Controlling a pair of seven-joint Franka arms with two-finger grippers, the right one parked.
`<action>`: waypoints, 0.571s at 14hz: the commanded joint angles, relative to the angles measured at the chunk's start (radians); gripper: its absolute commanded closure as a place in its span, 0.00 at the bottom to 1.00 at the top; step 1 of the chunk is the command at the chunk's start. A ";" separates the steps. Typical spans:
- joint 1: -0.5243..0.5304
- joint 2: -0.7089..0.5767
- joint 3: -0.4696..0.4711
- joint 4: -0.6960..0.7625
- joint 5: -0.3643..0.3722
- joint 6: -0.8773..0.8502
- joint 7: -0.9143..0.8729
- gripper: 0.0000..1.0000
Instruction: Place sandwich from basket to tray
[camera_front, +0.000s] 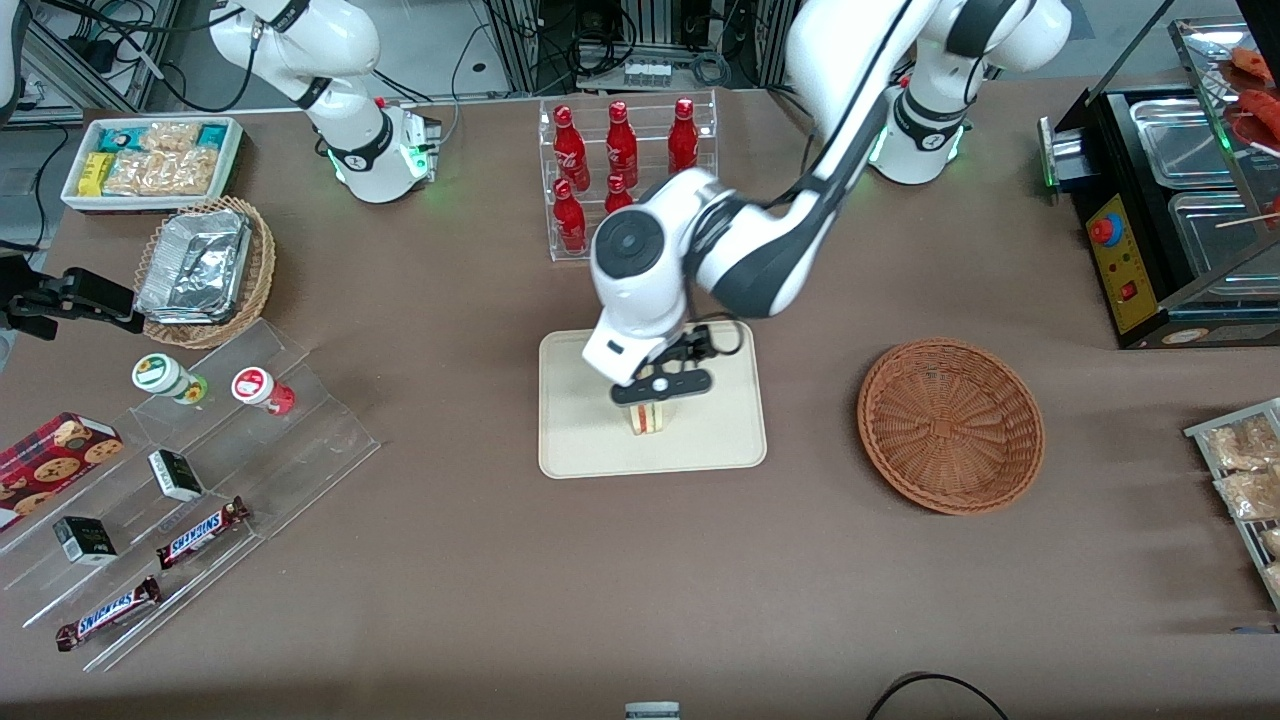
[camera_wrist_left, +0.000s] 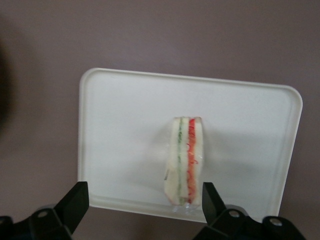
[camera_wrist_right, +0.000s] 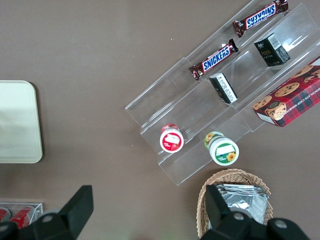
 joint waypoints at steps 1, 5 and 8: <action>0.088 -0.144 0.000 -0.038 0.004 -0.108 -0.010 0.00; 0.224 -0.314 0.000 -0.070 0.002 -0.286 0.129 0.00; 0.351 -0.446 0.000 -0.171 -0.001 -0.306 0.296 0.00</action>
